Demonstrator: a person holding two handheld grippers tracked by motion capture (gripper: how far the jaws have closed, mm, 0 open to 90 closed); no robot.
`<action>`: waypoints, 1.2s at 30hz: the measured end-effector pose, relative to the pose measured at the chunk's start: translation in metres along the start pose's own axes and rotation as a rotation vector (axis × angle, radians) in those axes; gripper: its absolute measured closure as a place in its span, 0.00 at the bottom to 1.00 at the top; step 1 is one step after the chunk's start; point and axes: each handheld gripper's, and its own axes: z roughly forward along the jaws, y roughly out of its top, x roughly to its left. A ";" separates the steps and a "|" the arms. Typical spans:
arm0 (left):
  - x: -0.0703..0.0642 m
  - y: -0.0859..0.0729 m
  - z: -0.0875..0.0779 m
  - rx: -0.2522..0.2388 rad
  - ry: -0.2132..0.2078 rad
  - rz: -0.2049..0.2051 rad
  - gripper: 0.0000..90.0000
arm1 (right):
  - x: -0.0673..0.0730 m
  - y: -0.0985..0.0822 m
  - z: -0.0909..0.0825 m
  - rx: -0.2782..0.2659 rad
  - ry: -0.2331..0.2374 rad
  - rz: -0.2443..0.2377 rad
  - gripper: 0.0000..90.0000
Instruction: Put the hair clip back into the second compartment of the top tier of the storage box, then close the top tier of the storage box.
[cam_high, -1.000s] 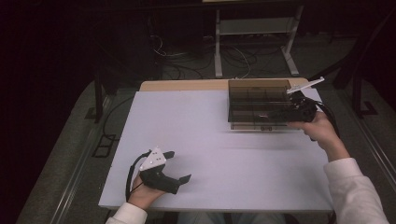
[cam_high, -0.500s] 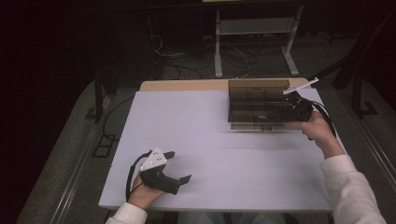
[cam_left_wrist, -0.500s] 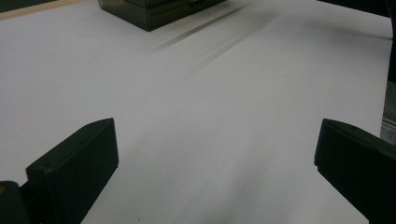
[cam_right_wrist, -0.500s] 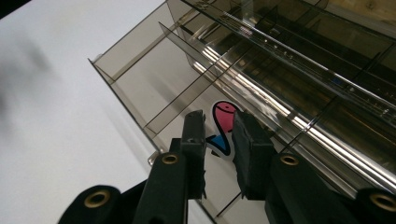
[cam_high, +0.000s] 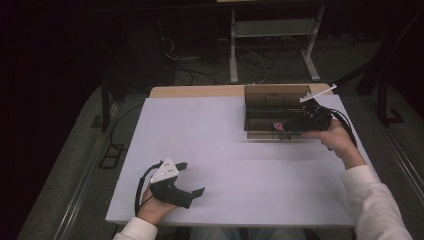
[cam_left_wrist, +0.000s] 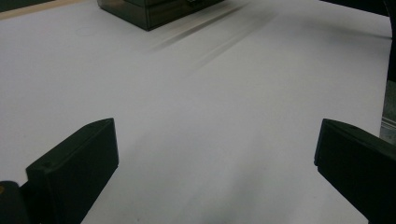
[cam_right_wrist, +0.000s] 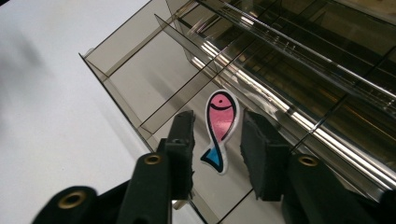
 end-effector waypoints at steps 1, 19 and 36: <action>0.000 0.000 0.000 0.000 -0.001 0.000 0.00 | 0.000 0.000 0.000 -0.002 0.001 0.001 0.68; -0.001 0.000 0.001 0.000 -0.002 -0.001 0.00 | 0.016 -0.009 -0.026 -0.100 -0.014 -0.022 0.44; -0.001 0.000 0.001 0.001 -0.002 0.000 0.00 | 0.039 -0.025 -0.037 -0.114 0.021 -0.059 0.43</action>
